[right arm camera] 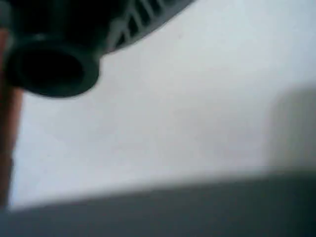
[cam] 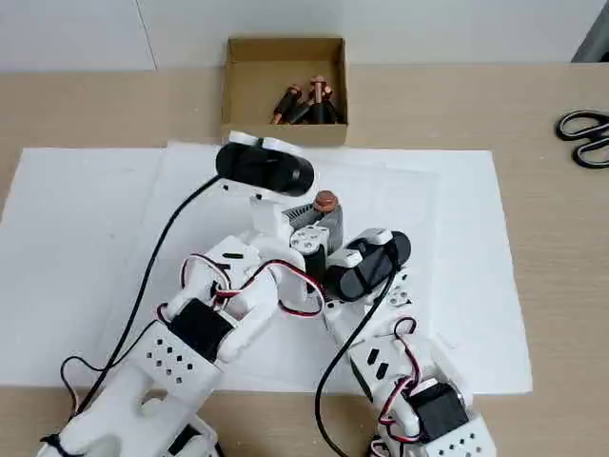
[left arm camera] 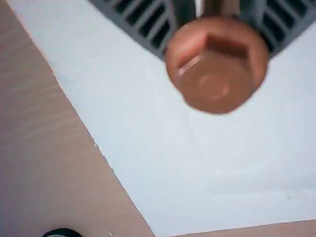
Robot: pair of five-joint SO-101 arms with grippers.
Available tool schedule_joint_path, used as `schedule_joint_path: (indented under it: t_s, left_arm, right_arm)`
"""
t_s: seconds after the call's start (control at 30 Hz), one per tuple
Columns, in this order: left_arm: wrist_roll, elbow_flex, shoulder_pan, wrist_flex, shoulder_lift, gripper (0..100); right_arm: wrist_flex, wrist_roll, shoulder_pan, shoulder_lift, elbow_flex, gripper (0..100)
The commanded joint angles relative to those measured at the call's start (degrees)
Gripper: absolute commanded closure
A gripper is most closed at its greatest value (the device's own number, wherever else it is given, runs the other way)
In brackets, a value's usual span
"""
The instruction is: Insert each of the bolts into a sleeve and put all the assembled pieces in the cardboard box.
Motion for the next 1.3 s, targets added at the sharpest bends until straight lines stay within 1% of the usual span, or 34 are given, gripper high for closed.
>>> schedule_joint_path:
  t_s: [0.0,0.2,0.37,0.57,0.7,0.83,0.97,1.27]
  left_arm:
    - [0.09,-3.38,0.35,0.44,-1.93,99]
    - [0.00,-4.26,-0.35,-0.79,-1.93,99]
    - [0.00,-7.08,-3.87,-1.93,-1.93,99]
    - [0.00,-10.86,-3.60,4.04,-1.93,99]
    - [0.00,-13.93,-3.43,10.46,-1.93,99]
    - [0.00,-15.60,-1.49,15.56,-1.93,99]
    - [-0.09,-15.60,-0.09,16.26,-1.93,99]
    - [-0.18,-15.16,-0.26,16.00,-1.85,99]
  right_arm:
    - [-1.54,-0.62,-0.22,-1.01,-0.44,99.5]
    - [-1.54,-0.62,-0.22,-1.01,-0.44,99.5]
    - [-1.54,-0.62,-0.22,-1.01,-0.44,99.5]
    - [-1.54,-0.62,-0.22,-1.01,-0.44,99.5]
    - [-1.54,-0.62,-0.22,-1.01,-0.44,99.5]
    - [-1.54,-0.62,-0.22,-1.01,-0.44,99.5]
    - [-1.54,-0.62,-0.22,-1.01,-0.44,99.5]
    - [-1.45,-0.62,-0.22,-1.01,-0.44,99.5]
